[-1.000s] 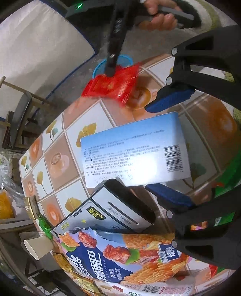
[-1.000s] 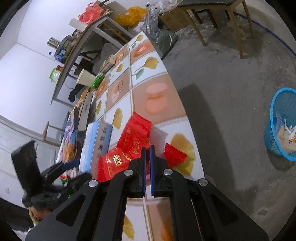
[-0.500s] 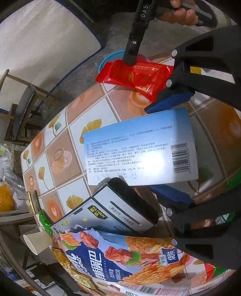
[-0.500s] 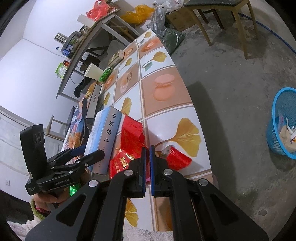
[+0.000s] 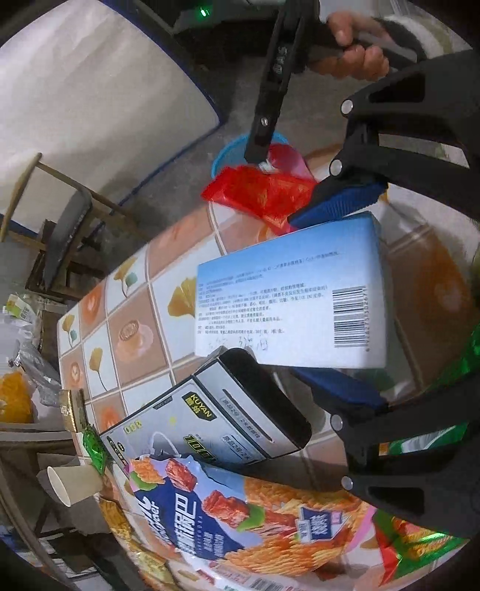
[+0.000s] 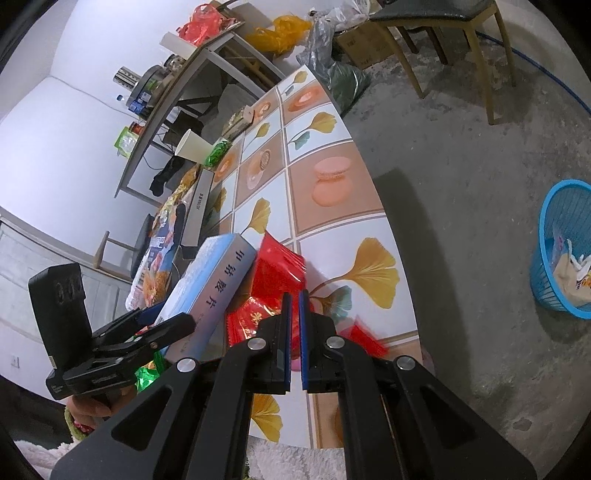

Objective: Collect trash

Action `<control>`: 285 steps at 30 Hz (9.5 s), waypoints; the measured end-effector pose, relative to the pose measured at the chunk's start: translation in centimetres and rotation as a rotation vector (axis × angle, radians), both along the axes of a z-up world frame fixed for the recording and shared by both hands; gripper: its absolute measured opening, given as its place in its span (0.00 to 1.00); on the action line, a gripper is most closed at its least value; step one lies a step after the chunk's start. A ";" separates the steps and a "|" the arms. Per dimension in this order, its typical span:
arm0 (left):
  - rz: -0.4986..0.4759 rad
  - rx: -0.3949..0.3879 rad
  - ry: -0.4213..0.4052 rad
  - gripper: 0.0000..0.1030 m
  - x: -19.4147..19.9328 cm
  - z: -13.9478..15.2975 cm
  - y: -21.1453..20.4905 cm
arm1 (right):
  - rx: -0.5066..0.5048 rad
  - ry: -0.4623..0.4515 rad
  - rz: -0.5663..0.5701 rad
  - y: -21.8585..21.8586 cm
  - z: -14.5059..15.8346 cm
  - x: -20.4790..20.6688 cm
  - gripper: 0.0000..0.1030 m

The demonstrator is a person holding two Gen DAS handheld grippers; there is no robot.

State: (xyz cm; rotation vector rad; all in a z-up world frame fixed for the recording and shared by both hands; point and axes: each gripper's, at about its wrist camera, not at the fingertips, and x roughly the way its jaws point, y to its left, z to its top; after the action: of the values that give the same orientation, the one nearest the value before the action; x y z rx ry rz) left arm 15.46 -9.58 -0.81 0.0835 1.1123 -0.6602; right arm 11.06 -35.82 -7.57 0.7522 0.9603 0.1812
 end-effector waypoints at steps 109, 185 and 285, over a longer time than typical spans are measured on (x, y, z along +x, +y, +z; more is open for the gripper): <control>-0.389 -0.043 0.030 0.67 -5.5 1.1 -24.4 | 0.140 -0.104 -0.681 -22.8 -0.7 -18.1 0.06; 0.011 -0.182 -0.139 0.82 -4.3 7.9 -14.2 | 0.185 -0.170 -0.197 -10.8 2.5 -8.5 0.64; 0.337 -0.310 -0.132 0.85 3.4 6.6 24.4 | 0.221 -0.147 0.394 15.8 12.4 13.9 0.59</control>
State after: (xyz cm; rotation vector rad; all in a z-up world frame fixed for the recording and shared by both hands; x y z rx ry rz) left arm 18.91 14.77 5.78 -0.3165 0.8598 -0.5089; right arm 24.96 -20.06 4.84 0.7330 0.9494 0.6864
